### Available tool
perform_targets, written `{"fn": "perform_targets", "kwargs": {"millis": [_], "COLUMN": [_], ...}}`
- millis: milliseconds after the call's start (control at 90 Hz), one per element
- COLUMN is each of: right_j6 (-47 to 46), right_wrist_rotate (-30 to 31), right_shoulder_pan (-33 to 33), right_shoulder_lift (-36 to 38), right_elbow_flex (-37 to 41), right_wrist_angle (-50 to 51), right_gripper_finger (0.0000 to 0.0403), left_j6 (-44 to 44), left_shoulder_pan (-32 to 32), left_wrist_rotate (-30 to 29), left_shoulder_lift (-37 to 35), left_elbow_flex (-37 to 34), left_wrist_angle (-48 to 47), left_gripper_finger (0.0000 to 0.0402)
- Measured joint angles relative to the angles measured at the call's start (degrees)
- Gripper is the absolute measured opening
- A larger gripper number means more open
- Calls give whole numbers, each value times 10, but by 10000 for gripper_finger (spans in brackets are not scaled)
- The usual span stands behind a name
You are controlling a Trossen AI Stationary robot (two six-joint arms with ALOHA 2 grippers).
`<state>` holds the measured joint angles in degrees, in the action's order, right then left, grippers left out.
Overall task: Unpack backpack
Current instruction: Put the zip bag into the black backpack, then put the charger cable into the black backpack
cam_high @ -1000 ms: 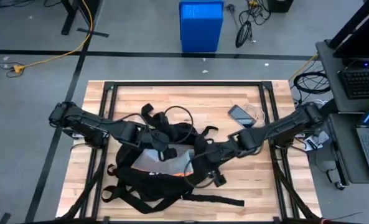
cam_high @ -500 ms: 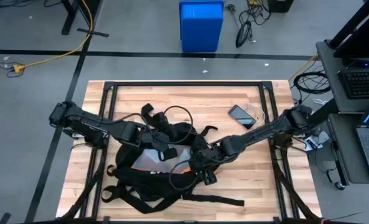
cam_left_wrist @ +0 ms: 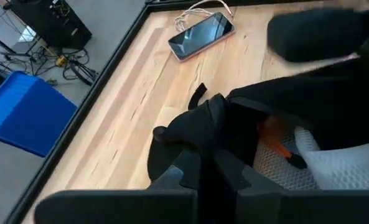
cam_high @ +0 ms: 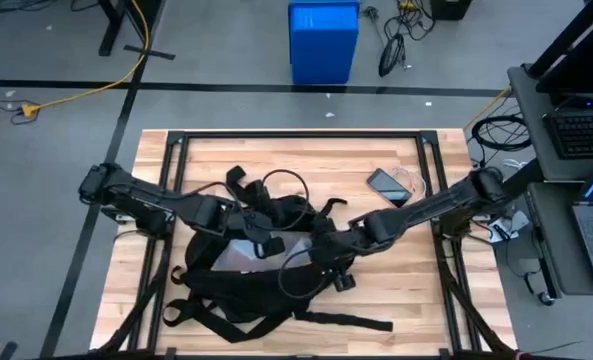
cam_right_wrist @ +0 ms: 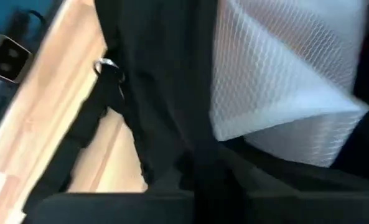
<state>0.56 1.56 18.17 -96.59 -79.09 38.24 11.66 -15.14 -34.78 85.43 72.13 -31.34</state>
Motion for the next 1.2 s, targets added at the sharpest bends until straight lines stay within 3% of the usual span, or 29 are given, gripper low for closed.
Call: {"fn": "perform_targets", "kwargs": {"millis": [144,389,556,756,889,1033,1200], "right_j6": [15,44,61,41,2,-3,18], "right_wrist_rotate": [16,148,150,145,64,-93,-115], "right_shoulder_pan": [4,-4,-34,-61,-52,-22,4], "right_shoulder_lift": [36,82,69,32,20,23,53], "right_elbow_flex": [0,0,0,0,-1,-1,0], "right_wrist_angle": [-6,-29,-38,77,144,135,116], "right_gripper_finger": [3,0,0,0,0,1,31], "left_j6": [4,13,-30,-50,-50,-41,-34], "left_shoulder_pan": [0,-2,-20,-52,-61,-56,-51], "left_wrist_rotate": [0,45,63,58,-14,-31,-33], "left_shoulder_lift": [0,0,0,1,-8,-11,-11], "left_elbow_flex": [-17,-17,-17,1,5,5,5], "left_wrist_angle": [16,66,130,138,101,85,87], "left_gripper_finger": [0,0,0,0,0,0,0]}}
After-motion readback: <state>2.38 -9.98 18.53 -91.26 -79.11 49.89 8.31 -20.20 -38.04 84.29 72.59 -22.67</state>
